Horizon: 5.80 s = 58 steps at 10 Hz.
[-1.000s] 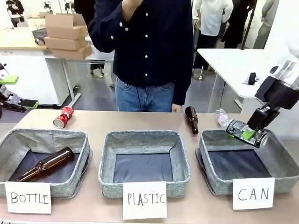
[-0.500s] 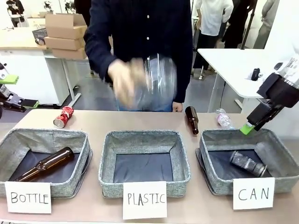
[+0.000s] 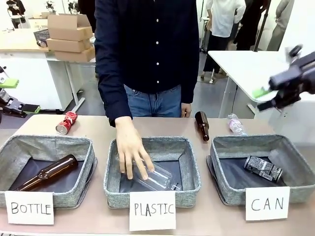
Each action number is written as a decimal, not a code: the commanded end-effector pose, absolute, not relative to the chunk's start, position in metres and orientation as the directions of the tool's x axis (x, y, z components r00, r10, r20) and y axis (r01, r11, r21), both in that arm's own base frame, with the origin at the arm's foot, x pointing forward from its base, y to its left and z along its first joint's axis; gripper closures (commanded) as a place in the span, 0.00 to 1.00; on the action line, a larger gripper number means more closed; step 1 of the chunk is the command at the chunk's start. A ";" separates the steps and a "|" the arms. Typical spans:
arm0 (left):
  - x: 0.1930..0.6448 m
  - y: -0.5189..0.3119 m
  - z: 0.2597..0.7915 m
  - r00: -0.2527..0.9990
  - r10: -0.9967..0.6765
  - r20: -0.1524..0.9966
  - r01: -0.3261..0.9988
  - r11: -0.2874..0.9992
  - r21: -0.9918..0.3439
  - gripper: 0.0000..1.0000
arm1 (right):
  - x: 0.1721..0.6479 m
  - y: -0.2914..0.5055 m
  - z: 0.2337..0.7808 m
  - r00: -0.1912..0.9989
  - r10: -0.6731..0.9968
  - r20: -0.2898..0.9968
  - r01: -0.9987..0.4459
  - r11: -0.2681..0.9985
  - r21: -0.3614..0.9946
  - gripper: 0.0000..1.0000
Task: Sort the can waste into the basket.
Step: Pick up the can waste from the table and place it in the right Fabric basket.
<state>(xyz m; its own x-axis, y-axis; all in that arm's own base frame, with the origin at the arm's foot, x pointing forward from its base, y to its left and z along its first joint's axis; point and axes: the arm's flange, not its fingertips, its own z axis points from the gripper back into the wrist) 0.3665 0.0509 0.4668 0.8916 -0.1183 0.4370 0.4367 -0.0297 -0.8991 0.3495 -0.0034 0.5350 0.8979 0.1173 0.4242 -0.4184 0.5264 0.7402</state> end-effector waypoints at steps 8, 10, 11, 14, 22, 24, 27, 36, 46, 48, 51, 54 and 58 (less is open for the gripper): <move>0.364 0.051 0.469 0.882 -0.130 0.452 0.451 -0.040 -0.892 0.00 | 0.350 -0.003 0.535 0.898 0.117 0.424 -0.418 0.526 0.740 0.00; 0.364 0.051 0.469 0.882 -0.130 0.452 0.451 -0.040 -0.892 0.00 | 0.350 -0.003 0.535 0.898 0.117 0.424 -0.418 0.526 0.740 0.00; 0.364 0.051 0.469 0.882 -0.130 0.452 0.451 -0.040 -0.892 0.00 | 0.350 -0.003 0.535 0.898 0.117 0.424 -0.418 0.526 0.740 0.00; 0.367 0.051 0.467 0.892 -0.119 0.437 0.437 -0.030 -0.899 0.00 | 0.350 -0.003 0.535 0.898 0.117 0.424 -0.418 0.526 0.740 0.00; 0.543 -0.038 0.475 0.932 -0.256 0.255 0.248 0.967 0.064 0.00 | 0.350 -0.003 0.535 0.898 0.117 0.424 -0.418 0.526 0.740 0.00; 0.539 -0.016 0.491 0.945 -0.187 0.268 0.189 0.982 0.019 0.00 | 0.350 -0.003 0.535 0.898 0.117 0.424 -0.418 0.526 0.740 0.00; 0.553 -0.016 0.473 0.883 -0.285 0.372 0.303 0.953 0.010 0.00 | 0.350 -0.003 0.535 0.898 0.117 0.424 -0.418 0.526 0.740 0.00; 0.611 -0.054 0.409 0.965 -0.260 0.027 0.260 0.965 0.029 0.00 | 0.350 -0.003 0.535 0.898 0.117 0.424 -0.418 0.526 0.740 0.00; 0.675 -0.023 0.337 0.999 -0.041 -0.006 0.041 0.999 -0.013 0.00 | 0.350 -0.003 0.535 0.898 0.117 0.424 -0.418 0.526 0.740 0.00; 0.686 -0.023 0.325 0.998 -0.049 -0.034 0.048 0.999 -0.016 0.00 | 0.350 -0.003 0.535 0.898 0.117 0.424 -0.418 0.526 0.740 0.00; 0.702 -0.018 0.309 0.996 -0.035 -0.076 0.034 0.999 -0.010 0.00 | 0.350 -0.003 0.535 0.898 0.117 0.424 -0.418 0.526 0.740 0.00; 0.704 -0.021 0.308 0.995 -0.061 -0.075 0.060 0.998 -0.015 0.55 | 0.350 -0.003 0.535 0.898 0.117 0.424 -0.418 0.526 0.740 0.00; 0.706 -0.023 0.307 0.985 -0.143 -0.100 0.137 0.988 -0.069 1.00 | 0.350 -0.003 0.535 0.898 0.117 0.424 -0.418 0.526 0.740 0.00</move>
<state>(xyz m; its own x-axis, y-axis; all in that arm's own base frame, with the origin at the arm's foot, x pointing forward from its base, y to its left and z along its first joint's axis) 0.6970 -0.0256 0.3212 0.9922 -0.0864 -0.0901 0.0846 0.9961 -0.0232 0.3483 -0.0006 0.5351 0.9101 0.0990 0.4024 -0.3907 0.5285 0.7537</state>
